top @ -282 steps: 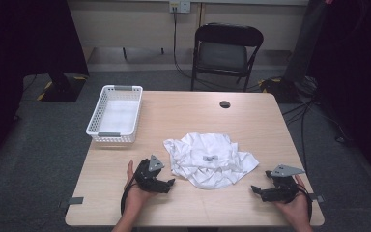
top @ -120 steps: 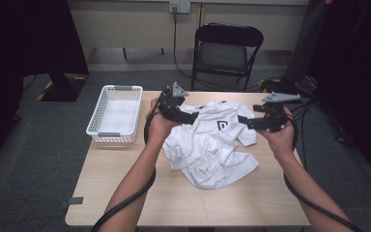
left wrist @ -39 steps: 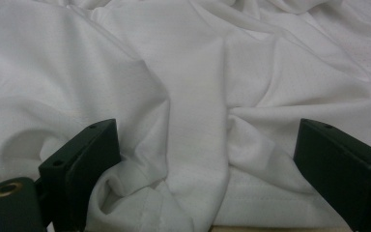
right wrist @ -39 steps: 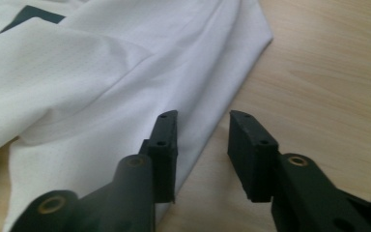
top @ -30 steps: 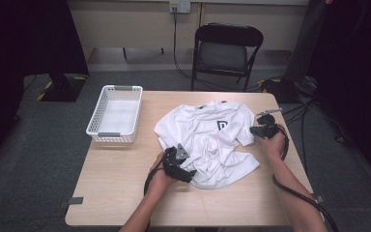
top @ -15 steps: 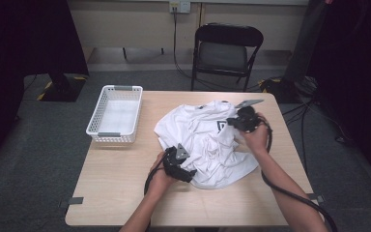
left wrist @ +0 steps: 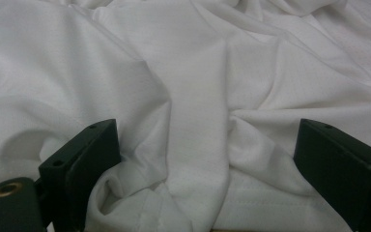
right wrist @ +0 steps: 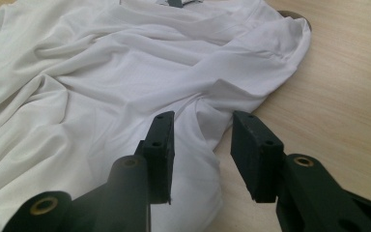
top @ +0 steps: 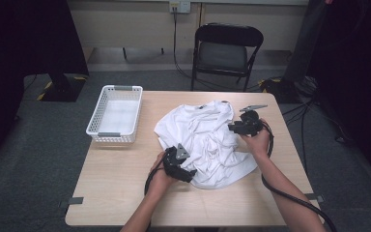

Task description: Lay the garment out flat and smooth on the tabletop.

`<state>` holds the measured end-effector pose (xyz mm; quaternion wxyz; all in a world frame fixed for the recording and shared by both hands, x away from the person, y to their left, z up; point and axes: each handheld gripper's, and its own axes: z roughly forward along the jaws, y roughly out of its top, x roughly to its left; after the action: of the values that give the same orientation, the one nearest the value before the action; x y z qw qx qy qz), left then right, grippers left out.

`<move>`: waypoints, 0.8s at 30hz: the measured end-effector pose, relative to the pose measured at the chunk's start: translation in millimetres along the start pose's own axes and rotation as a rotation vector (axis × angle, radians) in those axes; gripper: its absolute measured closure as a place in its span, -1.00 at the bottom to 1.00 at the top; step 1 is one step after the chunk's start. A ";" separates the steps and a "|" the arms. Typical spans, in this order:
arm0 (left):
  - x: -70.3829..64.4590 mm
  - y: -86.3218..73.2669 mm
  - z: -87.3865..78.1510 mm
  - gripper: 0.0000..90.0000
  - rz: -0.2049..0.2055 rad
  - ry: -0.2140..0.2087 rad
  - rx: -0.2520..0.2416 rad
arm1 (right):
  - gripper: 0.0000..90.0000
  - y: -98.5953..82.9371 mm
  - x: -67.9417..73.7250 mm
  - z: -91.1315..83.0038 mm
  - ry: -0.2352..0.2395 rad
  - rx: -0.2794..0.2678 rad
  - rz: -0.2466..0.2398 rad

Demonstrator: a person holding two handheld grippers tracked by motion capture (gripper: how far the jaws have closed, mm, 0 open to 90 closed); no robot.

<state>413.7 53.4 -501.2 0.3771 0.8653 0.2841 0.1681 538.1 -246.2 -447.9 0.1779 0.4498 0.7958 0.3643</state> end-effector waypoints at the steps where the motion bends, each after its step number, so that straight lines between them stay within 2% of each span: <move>1: 0.0 0.0 0.0 -0.80 -0.001 0.000 0.000 | 0.37 0.0 0.2 1.7 0.004 0.000 0.003; 4: 0.1 0.0 0.0 -0.80 -0.001 -0.001 0.000 | 0.41 0.9 8.0 7.1 0.007 0.001 -0.021; 7: 0.0 0.0 0.0 -0.80 -0.002 -0.001 0.000 | 0.46 0.2 21.4 13.3 0.042 0.003 -0.043; 9: 0.0 0.0 0.0 -0.80 -0.002 0.000 0.000 | 0.44 -1.7 30.1 20.6 0.024 0.045 -0.066; 11: 0.0 0.0 0.0 -0.80 -0.001 0.000 0.000 | 0.40 -4.3 33.3 27.7 -0.004 0.071 -0.060; 13: 0.1 0.0 0.0 -0.80 0.000 0.000 0.000 | 0.49 -6.0 33.3 33.7 -0.002 0.089 -0.057; 16: 0.2 0.0 0.1 -0.80 -0.002 -0.001 0.001 | 0.86 -6.7 34.7 36.3 0.033 0.107 -0.082; 17: 0.2 0.0 0.1 -0.80 -0.002 -0.001 0.001 | 0.94 -6.7 34.9 34.8 0.048 0.105 -0.085; 22: 0.4 0.3 0.3 -0.80 -0.001 -0.002 0.002 | 0.96 -11.5 39.1 14.9 0.086 0.104 -0.145; 24: 0.3 0.3 0.3 -0.80 -0.001 -0.002 0.002 | 0.96 -16.5 41.2 6.1 0.088 0.108 -0.172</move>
<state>414.2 53.3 -501.1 0.3766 0.8656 0.2846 0.1669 510.2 -214.3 -462.4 0.1490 0.3723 0.8570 0.3235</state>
